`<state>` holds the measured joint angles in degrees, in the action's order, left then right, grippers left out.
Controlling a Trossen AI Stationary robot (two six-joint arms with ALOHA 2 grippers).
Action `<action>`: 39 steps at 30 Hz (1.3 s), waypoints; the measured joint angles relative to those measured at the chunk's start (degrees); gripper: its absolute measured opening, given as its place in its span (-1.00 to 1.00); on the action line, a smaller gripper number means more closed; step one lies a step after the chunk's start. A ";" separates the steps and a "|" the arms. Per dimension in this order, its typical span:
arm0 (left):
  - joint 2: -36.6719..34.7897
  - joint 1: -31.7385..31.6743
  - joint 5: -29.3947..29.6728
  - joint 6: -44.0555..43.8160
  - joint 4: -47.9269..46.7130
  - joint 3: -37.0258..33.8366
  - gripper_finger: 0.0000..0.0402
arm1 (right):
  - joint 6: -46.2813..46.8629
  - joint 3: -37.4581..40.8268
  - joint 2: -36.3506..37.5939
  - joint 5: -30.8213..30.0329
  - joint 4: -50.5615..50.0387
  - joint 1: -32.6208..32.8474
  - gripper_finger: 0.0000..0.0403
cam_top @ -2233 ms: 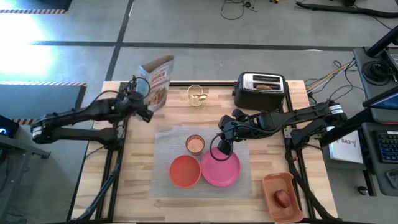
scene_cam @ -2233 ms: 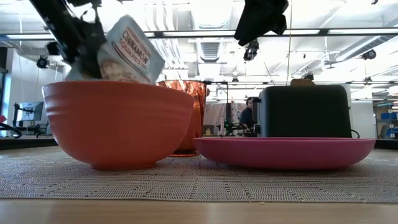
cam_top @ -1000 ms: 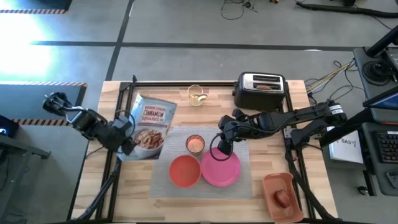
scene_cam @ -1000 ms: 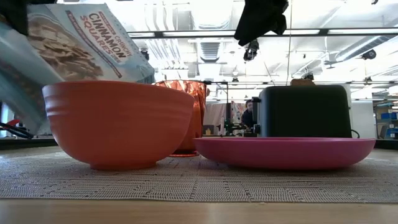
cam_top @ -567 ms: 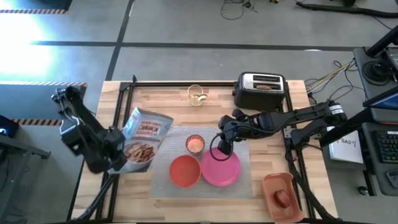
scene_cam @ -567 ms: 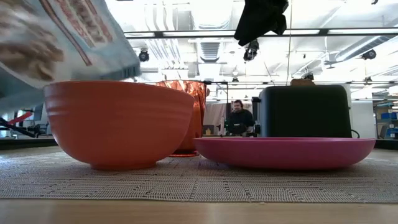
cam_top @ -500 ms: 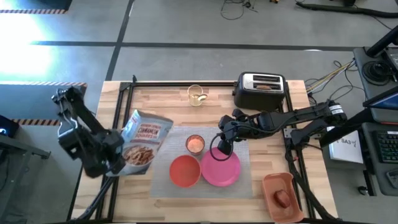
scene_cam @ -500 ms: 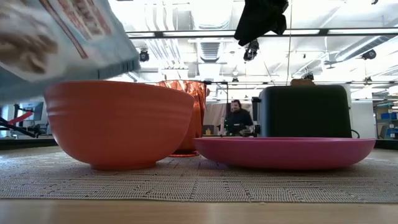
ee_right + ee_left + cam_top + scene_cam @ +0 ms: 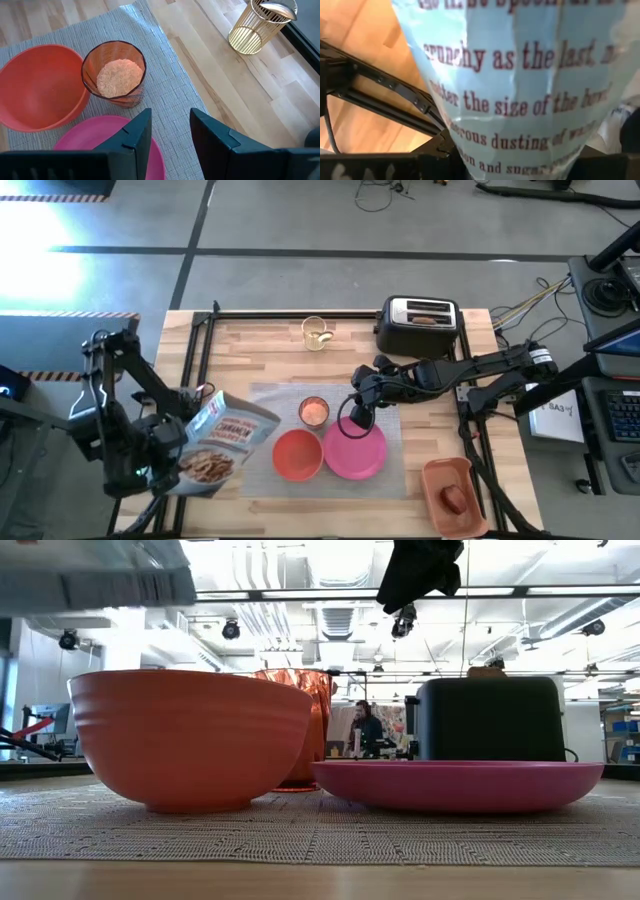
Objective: Arrange a breakfast setting
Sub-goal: Pour the cereal from the blue cereal box into the orange bowl
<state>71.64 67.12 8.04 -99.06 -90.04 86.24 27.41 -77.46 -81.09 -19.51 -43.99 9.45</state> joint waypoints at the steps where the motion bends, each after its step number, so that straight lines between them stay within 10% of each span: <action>1: 0.25 0.18 -0.41 0.71 -0.02 0.66 -0.29 | -0.01 -0.01 -0.01 0.00 0.02 0.02 -0.39; 24: 0.70 -5.99 -8.34 11.14 5.02 3.50 -0.29 | 0.01 -0.01 -0.01 0.00 0.00 0.01 -0.39; 39: 2.05 -19.50 -24.43 23.53 8.87 0.41 -0.29 | 0.01 -0.01 -0.01 0.00 0.00 0.02 -0.39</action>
<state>73.69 47.63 -16.40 -75.52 -81.17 86.65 27.42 -77.47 -81.10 -19.51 -43.99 9.47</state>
